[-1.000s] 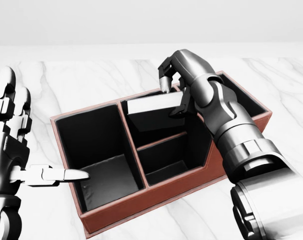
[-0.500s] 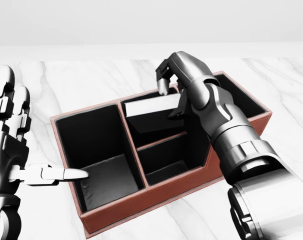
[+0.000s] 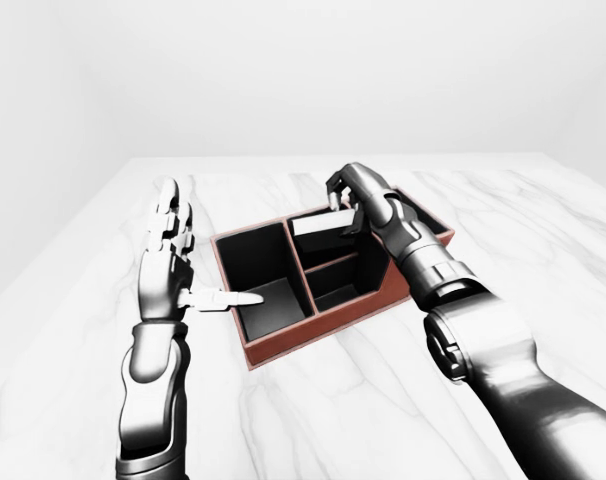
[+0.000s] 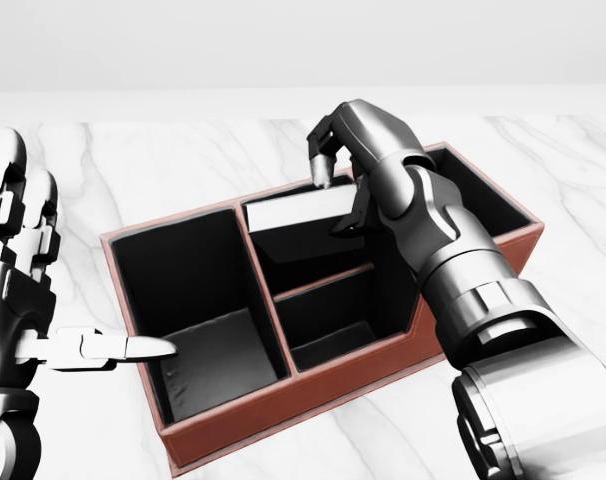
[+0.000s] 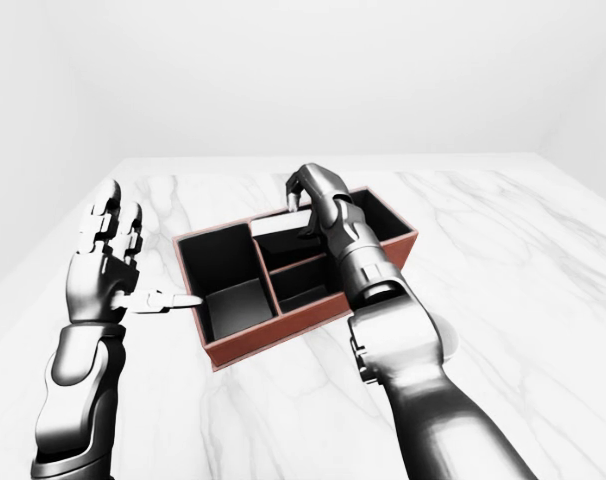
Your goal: Pick up the book and place it in the front compartment of the caddy.
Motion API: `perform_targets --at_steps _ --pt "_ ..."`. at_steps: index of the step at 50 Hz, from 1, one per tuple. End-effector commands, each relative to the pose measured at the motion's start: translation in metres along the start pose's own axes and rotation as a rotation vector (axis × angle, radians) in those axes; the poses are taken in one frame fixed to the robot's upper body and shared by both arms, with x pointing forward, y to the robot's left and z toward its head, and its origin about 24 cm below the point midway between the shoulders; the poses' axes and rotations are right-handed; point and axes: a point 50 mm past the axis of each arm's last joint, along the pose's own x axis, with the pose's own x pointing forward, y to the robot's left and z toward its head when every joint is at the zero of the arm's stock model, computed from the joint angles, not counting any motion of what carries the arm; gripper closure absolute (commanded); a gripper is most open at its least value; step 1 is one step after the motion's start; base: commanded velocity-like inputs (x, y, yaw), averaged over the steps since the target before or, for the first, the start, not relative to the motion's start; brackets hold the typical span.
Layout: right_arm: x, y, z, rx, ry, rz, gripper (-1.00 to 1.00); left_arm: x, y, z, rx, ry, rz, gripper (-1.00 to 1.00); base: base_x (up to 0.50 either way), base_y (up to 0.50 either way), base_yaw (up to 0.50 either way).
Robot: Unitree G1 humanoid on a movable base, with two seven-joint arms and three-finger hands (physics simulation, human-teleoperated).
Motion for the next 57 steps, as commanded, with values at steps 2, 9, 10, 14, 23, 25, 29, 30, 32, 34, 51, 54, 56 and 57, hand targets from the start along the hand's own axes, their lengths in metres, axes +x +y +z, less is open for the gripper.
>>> perform_targets --at_steps 2,9,10,14,23,25,29,30,32,34,51,54,56,57 --pt "0.001 -0.013 0.005 0.081 -0.014 -0.070 1.00 0.000 0.000 0.001 0.001 -0.004 0.001 -1.00 0.00 0.00 0.00" --pt "0.001 -0.012 0.005 0.078 -0.013 -0.076 1.00 0.000 0.000 -0.001 0.000 0.004 0.001 -1.00 0.00 0.00 0.00" --pt "0.001 -0.013 0.006 0.078 -0.016 -0.079 1.00 0.000 0.000 0.000 0.000 0.000 0.001 -1.00 0.00 0.00 0.00" --pt "0.001 -0.012 0.005 0.075 -0.015 -0.085 -1.00 0.000 0.000 -0.001 0.001 0.002 0.001 -1.00 0.00 0.00 0.00" --pt "0.001 -0.010 0.004 0.079 -0.014 -0.075 -1.00 0.000 0.000 -0.002 0.004 0.007 0.003 -1.00 0.00 0.00 0.00" --pt "0.001 -0.009 0.004 0.079 -0.014 -0.073 -1.00 0.000 0.000 -0.002 0.005 0.007 0.002 -1.00 0.00 0.00 0.00" --pt "0.000 -0.007 0.004 0.079 -0.013 -0.067 -1.00 0.000 0.000 -0.001 0.006 0.006 0.003 -1.00 0.00 0.00 0.00" --pt "0.000 -0.007 0.004 0.080 -0.013 -0.066 -1.00 0.000 0.000 -0.002 0.005 0.009 0.003 -1.00 0.00 0.00 0.00" --pt "0.000 -0.007 0.003 0.078 -0.012 -0.066 -1.00 0.000 0.000 -0.001 0.005 0.005 0.003 -1.00 0.00 0.00 0.00" --pt "0.000 -0.006 0.003 0.081 -0.013 -0.065 -1.00 0.000 0.000 -0.001 0.005 0.004 0.003 -1.00 0.00 0.00 0.00" --pt "-0.002 -0.013 -0.001 0.149 -0.021 -0.080 -1.00 0.000 -0.001 -0.003 0.002 0.014 0.000 -1.00 0.00 0.00 0.00" --pt "-0.002 -0.014 -0.001 0.165 -0.029 -0.085 -1.00 0.000 -0.001 -0.003 0.001 0.012 0.000 -1.00 0.00 0.00 0.00" --pt "-0.003 -0.015 0.001 0.178 -0.039 -0.090 -1.00 0.000 -0.001 -0.003 0.001 0.014 0.001 -1.00 0.00 0.00 0.00" --pt "-0.003 -0.016 0.002 0.184 -0.045 -0.092 -1.00 0.000 -0.001 -0.003 0.001 0.013 0.001 -1.00 0.00 0.00 0.00"
